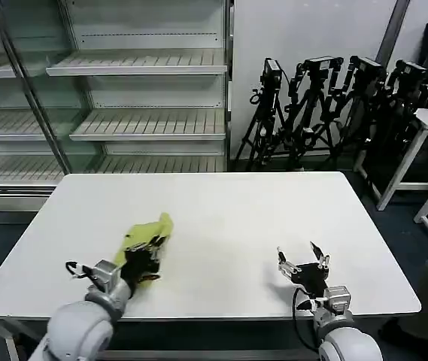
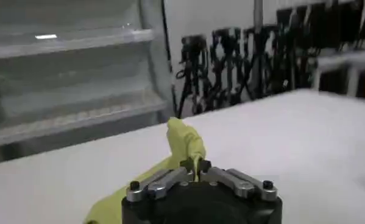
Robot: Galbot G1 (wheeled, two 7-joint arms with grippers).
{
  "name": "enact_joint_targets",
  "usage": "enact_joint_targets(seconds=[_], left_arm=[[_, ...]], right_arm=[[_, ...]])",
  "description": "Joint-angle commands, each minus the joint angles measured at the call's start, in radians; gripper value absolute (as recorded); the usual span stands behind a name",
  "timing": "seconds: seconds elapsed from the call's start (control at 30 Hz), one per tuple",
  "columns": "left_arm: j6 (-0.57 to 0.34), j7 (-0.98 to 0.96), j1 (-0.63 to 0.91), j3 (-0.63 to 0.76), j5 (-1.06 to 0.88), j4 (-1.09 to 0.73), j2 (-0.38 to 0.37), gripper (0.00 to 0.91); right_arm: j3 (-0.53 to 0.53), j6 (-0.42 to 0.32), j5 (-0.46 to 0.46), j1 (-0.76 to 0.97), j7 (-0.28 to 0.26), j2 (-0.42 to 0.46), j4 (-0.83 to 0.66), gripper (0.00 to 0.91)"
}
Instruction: Fold and organize the clothes.
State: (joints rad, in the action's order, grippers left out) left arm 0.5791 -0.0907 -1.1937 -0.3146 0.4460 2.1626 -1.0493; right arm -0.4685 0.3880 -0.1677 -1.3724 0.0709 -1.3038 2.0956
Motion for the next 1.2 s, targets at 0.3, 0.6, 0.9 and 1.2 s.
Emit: enact_joint_targets(seconds=[0.3, 0.6, 0.9, 1.2], left_arm=[[-0.001, -0.344, 0.207, 0.213, 0.271, -0.074, -0.227, 0.010], [-0.003, -0.366, 0.230, 0.193, 0.316, -0.085, -0.280, 0.907], [-0.012, -0.290, 0.243, 0.074, 0.344, -0.017, -0.213, 0.907], [-0.217, 0.027, 0.130, -0.162, -0.068, -0.131, -0.070, 0.907]], right_arm=[[-0.043, 0.014, 0.015, 0.063, 0.041, 0.003, -0.002, 0.907], [-0.019, 0.026, 0.056, 0.126, 0.052, -0.001, -0.008, 0.907], [0.001, -0.010, 0.097, 0.167, 0.045, -0.009, -0.034, 0.907], [0.016, -0.030, 0.112, 0.240, 0.060, -0.032, -0.123, 0.907]])
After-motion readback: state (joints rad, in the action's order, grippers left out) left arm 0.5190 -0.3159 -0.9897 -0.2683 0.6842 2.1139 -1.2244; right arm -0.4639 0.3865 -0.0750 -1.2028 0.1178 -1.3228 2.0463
